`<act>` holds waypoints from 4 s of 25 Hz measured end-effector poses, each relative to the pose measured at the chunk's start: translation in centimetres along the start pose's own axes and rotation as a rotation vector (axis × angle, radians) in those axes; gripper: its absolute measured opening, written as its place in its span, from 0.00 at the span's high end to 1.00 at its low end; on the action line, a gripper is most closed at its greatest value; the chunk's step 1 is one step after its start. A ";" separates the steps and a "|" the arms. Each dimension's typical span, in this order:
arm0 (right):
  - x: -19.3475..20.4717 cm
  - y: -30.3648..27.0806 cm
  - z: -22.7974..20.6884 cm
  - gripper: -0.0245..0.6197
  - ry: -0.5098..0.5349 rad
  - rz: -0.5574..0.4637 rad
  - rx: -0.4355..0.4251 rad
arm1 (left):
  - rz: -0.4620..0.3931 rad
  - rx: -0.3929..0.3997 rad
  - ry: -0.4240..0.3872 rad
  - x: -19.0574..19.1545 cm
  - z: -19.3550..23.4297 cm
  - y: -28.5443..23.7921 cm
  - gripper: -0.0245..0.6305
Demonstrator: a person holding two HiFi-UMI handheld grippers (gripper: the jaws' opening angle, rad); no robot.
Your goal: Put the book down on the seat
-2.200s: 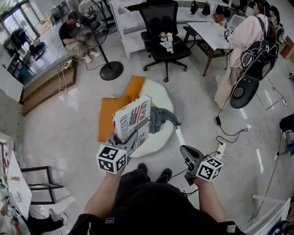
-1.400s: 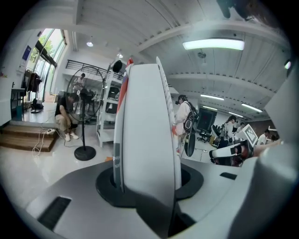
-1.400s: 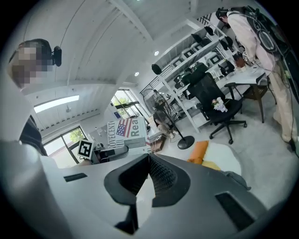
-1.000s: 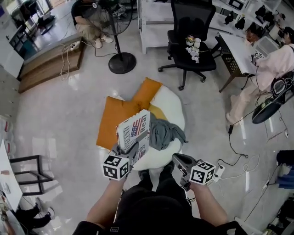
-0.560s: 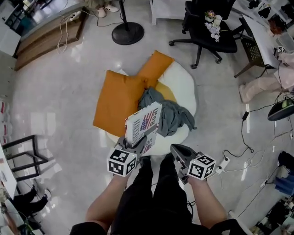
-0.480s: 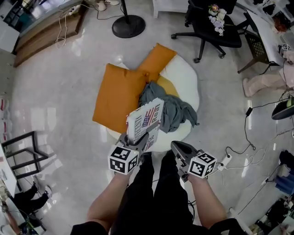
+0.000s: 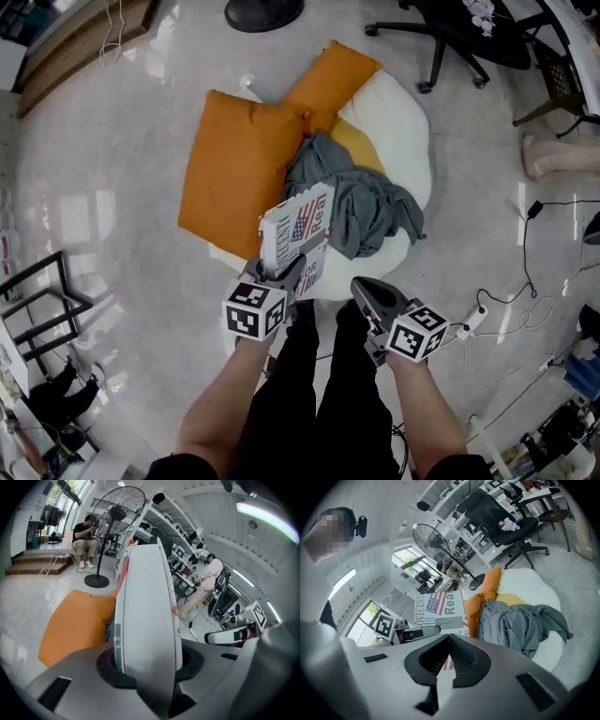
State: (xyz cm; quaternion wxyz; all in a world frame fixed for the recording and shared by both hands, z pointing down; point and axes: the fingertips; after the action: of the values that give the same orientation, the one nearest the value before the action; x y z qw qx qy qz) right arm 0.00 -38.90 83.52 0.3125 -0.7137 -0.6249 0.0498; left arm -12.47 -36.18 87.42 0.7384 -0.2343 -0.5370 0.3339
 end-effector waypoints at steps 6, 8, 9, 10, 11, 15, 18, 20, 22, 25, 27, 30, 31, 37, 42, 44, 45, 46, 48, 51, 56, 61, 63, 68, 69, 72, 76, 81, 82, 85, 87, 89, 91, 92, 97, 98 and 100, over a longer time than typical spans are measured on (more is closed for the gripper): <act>0.8 -3.3 -4.2 0.94 -0.016 0.021 0.001 | 0.055 -0.014 0.052 3.7 3.1 -6.1 0.72; 1.6 -4.2 -5.2 0.94 -0.027 0.037 0.001 | 0.069 -0.007 0.077 4.7 3.7 -8.1 0.72; 2.0 -4.7 -5.5 0.94 -0.031 0.044 0.000 | 0.075 -0.001 0.085 5.1 4.0 -9.0 0.72; 2.4 -5.1 -5.7 0.94 -0.033 0.052 -0.002 | 0.082 0.003 0.088 5.5 4.2 -9.8 0.72; 2.7 -5.4 -5.9 0.94 -0.035 0.059 -0.004 | 0.090 0.007 0.087 5.8 4.3 -10.6 0.72; 3.8 -6.0 -7.1 0.94 -0.042 0.078 -0.003 | 0.121 0.020 0.076 7.1 4.8 -13.3 0.72; 4.2 -6.2 -8.5 0.94 -0.043 0.086 0.011 | 0.148 0.026 0.074 7.9 4.9 -14.6 0.72; 4.2 -6.6 -9.5 0.94 -0.037 0.086 0.030 | 0.175 0.026 0.066 8.6 5.0 -15.3 0.72; 3.8 -7.2 -10.3 0.94 -0.036 0.080 0.050 | 0.201 0.022 0.062 9.3 5.3 -15.8 0.72; 3.0 -7.9 -10.6 0.94 -0.047 0.066 0.050 | 0.217 0.015 0.096 9.7 5.6 -16.3 0.72; 2.6 -8.2 -10.5 0.94 -0.044 0.063 0.043 | 0.209 0.029 0.103 9.2 5.3 -17.0 0.72; 2.5 -8.2 -10.6 0.94 -0.049 0.061 0.045 | 0.218 0.094 0.061 8.6 4.2 -18.7 0.72; 2.7 -8.2 -10.6 0.94 -0.054 0.061 0.046 | 0.232 0.117 0.043 8.8 3.9 -19.1 0.71; 5.3 -7.9 -10.5 0.94 -0.077 0.106 0.052 | 0.321 0.007 -0.118 9.9 7.0 -18.4 0.52; 7.1 -8.3 -9.2 0.94 -0.085 0.139 0.040 | 0.325 -0.111 -0.143 10.3 10.3 -16.4 0.48; 7.4 -8.5 -8.2 0.94 -0.080 0.148 0.028 | 0.305 -0.124 -0.123 10.0 10.7 -15.5 0.48; 7.5 -8.5 -7.6 0.94 -0.075 0.154 0.024 | 0.298 -0.128 -0.119 9.8 10.8 -14.9 0.47; 7.5 -8.4 -6.9 0.94 -0.069 0.159 0.020 | 0.292 -0.132 -0.118 9.5 10.7 -14.3 0.47; 7.3 -8.1 -5.5 0.94 -0.051 0.170 0.016 | 0.271 -0.133 -0.125 8.9 10.2 -13.0 0.47; 6.0 -6.8 -2.8 0.94 -0.007 0.178 0.019 | 0.205 -0.121 -0.114 7.0 8.8 -10.6 0.47; 3.5 -3.5 3.7 0.94 0.041 0.153 0.038 | 0.017 -0.037 -0.012 1.3 5.1 -4.0 0.48; 0.4 0.4 10.7 0.94 0.114 0.132 0.009 | -0.141 -0.071 -0.092 -7.0 2.1 4.4 0.57; -0.3 2.2 13.3 0.94 0.139 0.118 0.000 | -0.209 -0.077 -0.120 -10.3 0.9 8.4 0.69; -1.9 6.9 18.5 0.94 0.190 0.058 -0.001 | -0.249 -0.095 -0.295 -15.8 -2.6 16.5 0.80; -2.1 7.9 19.3 0.94 0.201 0.043 0.000 | -0.247 -0.100 -0.321 -16.4 -3.3 17.8 0.82; -2.8 10.4 21.5 0.94 0.242 -0.011 0.007 | -0.277 -0.074 -0.330 -18.0 -5.2 21.0 0.88; -3.2 13.1 24.1 0.94 0.296 -0.073 0.013 | -0.317 -0.032 -0.352 -19.1 -7.6 24.5 0.92; -2.9 15.4 26.7 0.94 0.342 -0.107 -0.035 | -0.378 -0.069 -0.384 -20.4 -8.8 29.4 0.95; -3.1 16.0 27.1 0.94 0.350 -0.120 -0.042 | -0.390 -0.076 -0.380 -20.8 -9.1 30.3 0.95; -3.6 18.1 28.2 0.94 0.367 -0.170 -0.054 | -0.386 -0.094 -0.366 -20.9 -10.2 32.5 0.96; -3.8 19.8 29.0 0.94 0.387 -0.211 -0.059 | -0.370 -0.101 -0.355 -20.6 -11.1 33.7 0.96; -3.5 22.0 29.7 0.94 0.413 -0.250 -0.062 | -0.364 -0.098 -0.349 -20.2 -12.6 34.4 0.96; -2.6 24.8 29.8 0.94 0.434 -0.281 -0.061 | -0.361 -0.090 -0.353 -19.6 -14.8 34.5 0.96; -2.0 26.3 29.6 0.94 0.438 -0.294 -0.061 | -0.357 -0.082 -0.356 -19.1 -16.1 34.5 0.96; 1.9 32.7 29.1 0.94 0.428 -0.358 -0.072 | -0.344 -0.026 -0.389 -15.7 -23.8 34.5 0.96; 2.7 33.7 29.0 0.94 0.423 -0.369 -0.077 | -0.349 -0.018 -0.399 -15.1 -25.3 34.6 0.96; 4.3 35.2 28.5 0.94 0.408 -0.385 -0.092 | -0.362 -0.006 -0.420 -14.0 -27.9 35.0 0.96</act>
State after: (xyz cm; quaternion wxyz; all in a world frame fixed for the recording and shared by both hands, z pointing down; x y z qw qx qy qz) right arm 18.05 -24.85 44.19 0.4029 -0.5905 -0.6747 -0.1836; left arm 2.73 -22.94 45.09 0.6580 -0.0625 -0.7122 0.2362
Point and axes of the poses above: the fingertips, and each gripper's own axes: y backward along the fingers, z to its left, x out of its underside, and after that the axes turned 11 degrees about -y, right-handed
